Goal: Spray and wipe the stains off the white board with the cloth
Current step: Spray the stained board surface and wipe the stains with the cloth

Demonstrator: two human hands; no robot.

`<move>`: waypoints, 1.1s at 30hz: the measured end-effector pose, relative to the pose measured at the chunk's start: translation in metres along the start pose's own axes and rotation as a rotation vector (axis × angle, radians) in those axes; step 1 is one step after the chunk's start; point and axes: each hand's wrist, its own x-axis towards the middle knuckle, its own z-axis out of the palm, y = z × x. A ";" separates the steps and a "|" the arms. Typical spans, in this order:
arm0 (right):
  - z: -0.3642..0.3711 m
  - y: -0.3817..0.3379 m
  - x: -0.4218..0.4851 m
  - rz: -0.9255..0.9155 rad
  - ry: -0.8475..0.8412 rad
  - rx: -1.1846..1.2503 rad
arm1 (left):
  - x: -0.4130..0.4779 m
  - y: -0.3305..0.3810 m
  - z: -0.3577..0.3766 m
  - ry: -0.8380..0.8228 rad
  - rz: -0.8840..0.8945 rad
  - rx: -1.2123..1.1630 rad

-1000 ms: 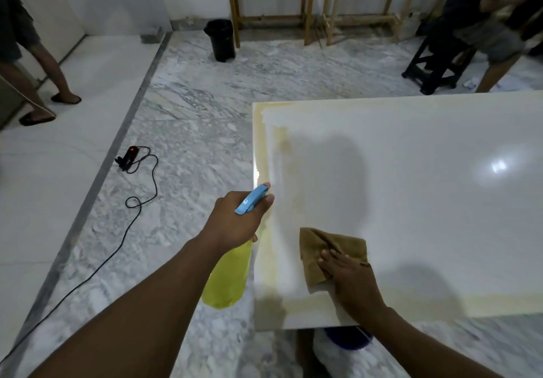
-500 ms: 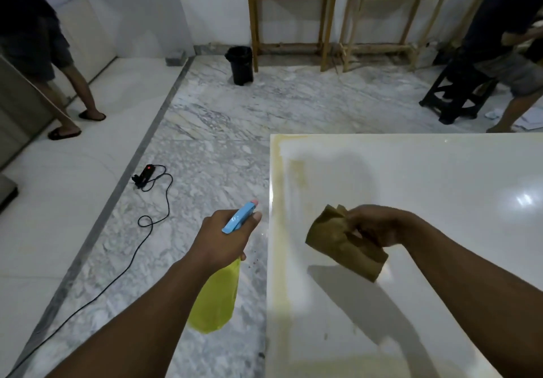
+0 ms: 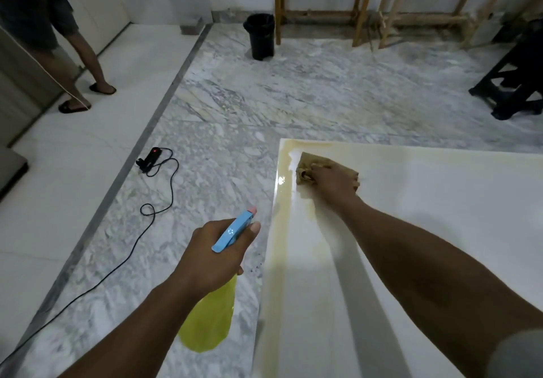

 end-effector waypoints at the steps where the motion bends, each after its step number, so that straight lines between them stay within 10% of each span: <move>1: 0.013 0.002 -0.010 -0.029 0.036 -0.043 | 0.000 -0.001 0.001 -0.007 -0.004 -0.003; 21: 0.145 -0.074 -0.433 -0.077 0.193 -0.011 | -0.186 -0.040 -0.006 -0.139 0.116 0.072; 33: -0.027 -0.043 -0.355 0.406 -0.216 0.703 | -0.181 -0.031 -0.013 -0.158 0.099 0.068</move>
